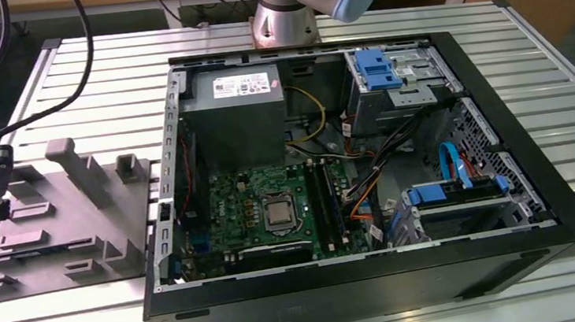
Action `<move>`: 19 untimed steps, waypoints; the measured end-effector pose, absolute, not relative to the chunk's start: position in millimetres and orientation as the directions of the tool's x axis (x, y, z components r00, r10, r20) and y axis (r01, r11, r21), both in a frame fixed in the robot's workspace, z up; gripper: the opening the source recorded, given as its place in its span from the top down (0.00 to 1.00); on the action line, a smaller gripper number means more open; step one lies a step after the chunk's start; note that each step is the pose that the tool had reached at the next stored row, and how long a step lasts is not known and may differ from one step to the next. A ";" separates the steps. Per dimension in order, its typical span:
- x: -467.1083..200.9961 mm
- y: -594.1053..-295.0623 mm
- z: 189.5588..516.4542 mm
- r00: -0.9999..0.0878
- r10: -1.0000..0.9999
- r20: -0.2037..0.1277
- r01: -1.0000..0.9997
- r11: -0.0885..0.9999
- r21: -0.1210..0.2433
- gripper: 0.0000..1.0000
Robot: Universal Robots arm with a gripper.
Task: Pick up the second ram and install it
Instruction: 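Pick up the second ram and move it above second insertion slot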
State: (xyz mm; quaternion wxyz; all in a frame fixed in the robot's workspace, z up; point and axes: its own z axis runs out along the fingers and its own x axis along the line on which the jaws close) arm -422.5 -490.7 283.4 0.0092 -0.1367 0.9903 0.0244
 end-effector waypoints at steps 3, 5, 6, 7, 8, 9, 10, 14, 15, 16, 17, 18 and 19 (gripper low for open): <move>-422.5 -490.7 282.0 -0.947 -0.322 -0.025 -0.323 0.945 0.046 0.90; -422.5 -490.7 281.1 -0.934 -0.356 -0.025 -0.356 0.933 0.046 0.90; -422.5 -490.7 280.6 -0.927 -0.374 -0.025 -0.375 0.926 0.046 0.90; -422.5 -490.7 280.2 -0.920 -0.390 -0.025 -0.391 0.919 0.046 0.90; -422.5 -490.7 279.8 -0.913 -0.407 -0.025 -0.408 0.912 0.046 0.90; -422.5 -490.7 279.3 -0.906 -0.423 -0.025 -0.424 0.905 0.046 0.90; -422.5 -490.7 278.9 -0.898 -0.439 -0.025 -0.440 0.897 0.046 0.90; -422.5 -490.7 277.1 -0.863 -0.504 -0.025 -0.505 0.862 0.046 0.90; -422.5 -490.7 276.6 -0.854 -0.519 -0.025 -0.520 0.853 0.046 0.90; -422.5 -490.7 276.2 -0.845 -0.535 -0.025 -0.535 0.843 0.046 0.90; -422.5 -490.7 275.8 -0.835 -0.550 -0.025 -0.550 0.834 0.046 0.90; -422.5 -490.7 275.3 -0.825 -0.565 -0.025 -0.565 0.824 0.046 0.90; -422.5 -490.7 274.8 -0.815 -0.579 -0.025 -0.580 0.813 0.046 0.90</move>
